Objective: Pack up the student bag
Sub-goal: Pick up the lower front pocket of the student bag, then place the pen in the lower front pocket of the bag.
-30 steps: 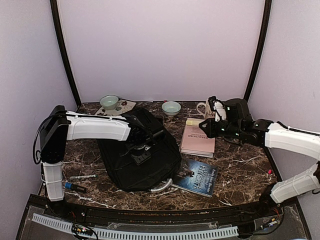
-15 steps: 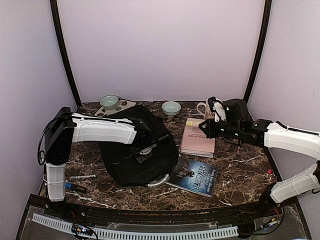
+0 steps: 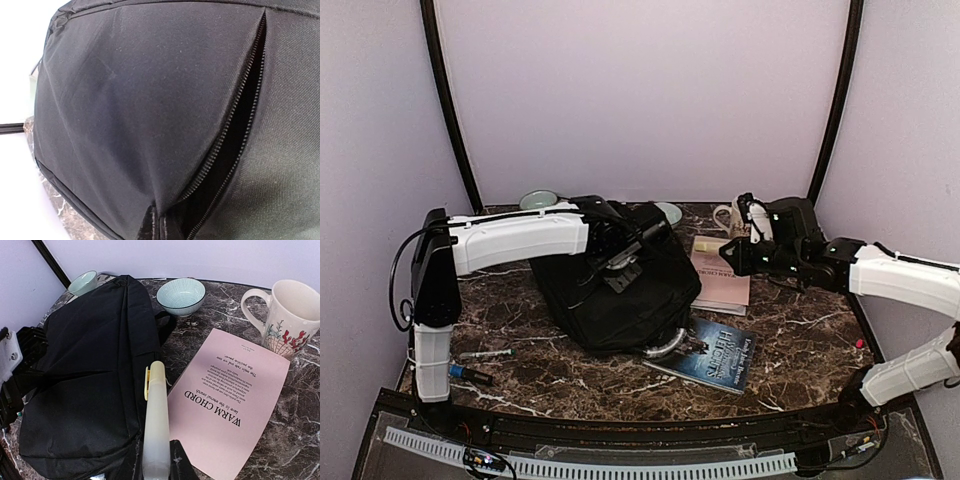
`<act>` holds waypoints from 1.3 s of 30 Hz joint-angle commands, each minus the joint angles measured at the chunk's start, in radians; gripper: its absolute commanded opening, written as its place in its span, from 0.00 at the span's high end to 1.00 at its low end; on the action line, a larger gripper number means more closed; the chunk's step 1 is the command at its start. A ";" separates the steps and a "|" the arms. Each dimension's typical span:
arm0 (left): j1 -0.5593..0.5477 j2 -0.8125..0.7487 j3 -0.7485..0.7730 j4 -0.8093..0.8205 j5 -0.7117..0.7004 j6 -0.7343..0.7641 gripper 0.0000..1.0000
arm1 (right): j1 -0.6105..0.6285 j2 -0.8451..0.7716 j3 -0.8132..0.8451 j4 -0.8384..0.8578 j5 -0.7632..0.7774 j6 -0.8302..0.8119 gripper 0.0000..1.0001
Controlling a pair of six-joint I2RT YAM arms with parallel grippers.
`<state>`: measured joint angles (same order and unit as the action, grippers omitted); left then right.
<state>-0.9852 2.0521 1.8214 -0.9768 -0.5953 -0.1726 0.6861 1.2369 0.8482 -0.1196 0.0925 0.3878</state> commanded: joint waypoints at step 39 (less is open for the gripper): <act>0.051 0.102 0.487 -0.067 0.340 -0.237 1.00 | -0.005 0.189 0.093 0.085 -0.326 -0.028 1.00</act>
<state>-0.9287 2.1937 2.2292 -1.0946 -0.2672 -0.3897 0.6846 1.3991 0.9241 0.0181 -0.2398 0.3927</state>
